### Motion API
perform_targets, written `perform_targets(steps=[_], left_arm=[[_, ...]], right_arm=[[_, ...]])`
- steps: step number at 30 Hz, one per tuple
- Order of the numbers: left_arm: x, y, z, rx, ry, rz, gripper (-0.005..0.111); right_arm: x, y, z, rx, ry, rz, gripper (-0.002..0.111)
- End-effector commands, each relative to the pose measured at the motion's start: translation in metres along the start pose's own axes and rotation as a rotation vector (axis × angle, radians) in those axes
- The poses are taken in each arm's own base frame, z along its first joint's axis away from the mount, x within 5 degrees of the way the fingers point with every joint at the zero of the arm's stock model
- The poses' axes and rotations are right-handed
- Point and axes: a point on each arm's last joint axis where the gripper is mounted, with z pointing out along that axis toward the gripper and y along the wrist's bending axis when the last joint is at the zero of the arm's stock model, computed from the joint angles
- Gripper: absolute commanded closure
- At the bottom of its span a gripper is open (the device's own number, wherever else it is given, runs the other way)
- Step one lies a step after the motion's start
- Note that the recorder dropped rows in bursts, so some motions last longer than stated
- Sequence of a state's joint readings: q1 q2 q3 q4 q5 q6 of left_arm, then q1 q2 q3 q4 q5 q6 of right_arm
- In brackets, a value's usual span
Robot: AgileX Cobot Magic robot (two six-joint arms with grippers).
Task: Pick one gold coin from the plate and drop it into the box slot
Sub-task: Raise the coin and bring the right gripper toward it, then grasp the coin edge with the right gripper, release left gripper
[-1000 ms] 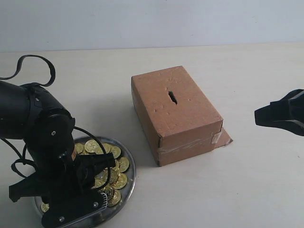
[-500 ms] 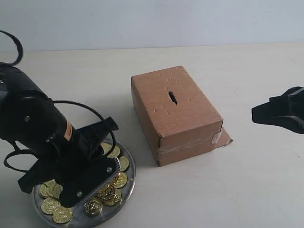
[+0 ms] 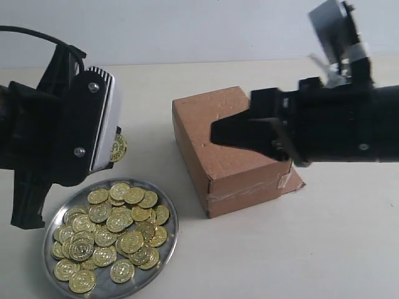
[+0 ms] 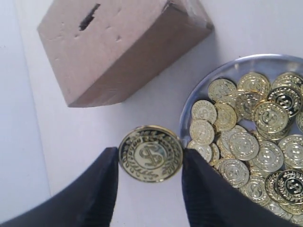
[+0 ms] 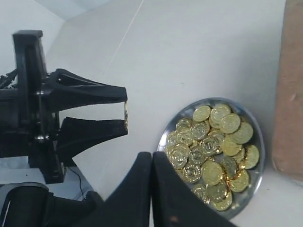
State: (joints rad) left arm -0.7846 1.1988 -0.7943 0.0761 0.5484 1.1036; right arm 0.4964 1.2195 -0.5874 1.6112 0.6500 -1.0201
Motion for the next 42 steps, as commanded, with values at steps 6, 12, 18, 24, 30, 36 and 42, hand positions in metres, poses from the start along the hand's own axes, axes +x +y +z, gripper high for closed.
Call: perform_targets(steps=[6, 12, 18, 24, 30, 36, 42], left_arm=[[-0.001, 0.001, -0.018, -0.050, -0.029, -0.052, 0.082], [0.000, 0.001, -0.023, -0.059, -0.033, -0.053, 0.082], [0.000, 0.001, -0.024, -0.062, -0.034, -0.053, 0.082], [-0.001, 0.001, -0.024, -0.067, -0.039, -0.062, 0.082], [-0.001, 0.002, -0.024, -0.076, -0.047, -0.066, 0.082], [-0.004, 0.003, -0.024, -0.087, -0.082, -0.106, 0.082], [-0.005, 0.003, -0.024, -0.083, -0.093, -0.114, 0.082]], right_arm=[[-0.011, 0.033, 0.069, 0.029, 0.024, -0.032, 0.108], [-0.011, 0.039, 0.078, 0.016, 0.029, -0.010, 0.094], [-0.012, 0.042, 0.078, 0.001, 0.029, -0.015, 0.066], [-0.009, 0.036, 0.084, 0.009, 0.051, -0.032, 0.062], [-0.009, 0.036, 0.086, 0.006, 0.058, -0.050, 0.062], [-0.009, 0.037, 0.086, -0.003, 0.062, -0.060, 0.062], [-0.009, 0.037, 0.086, -0.003, 0.062, -0.071, 0.062]])
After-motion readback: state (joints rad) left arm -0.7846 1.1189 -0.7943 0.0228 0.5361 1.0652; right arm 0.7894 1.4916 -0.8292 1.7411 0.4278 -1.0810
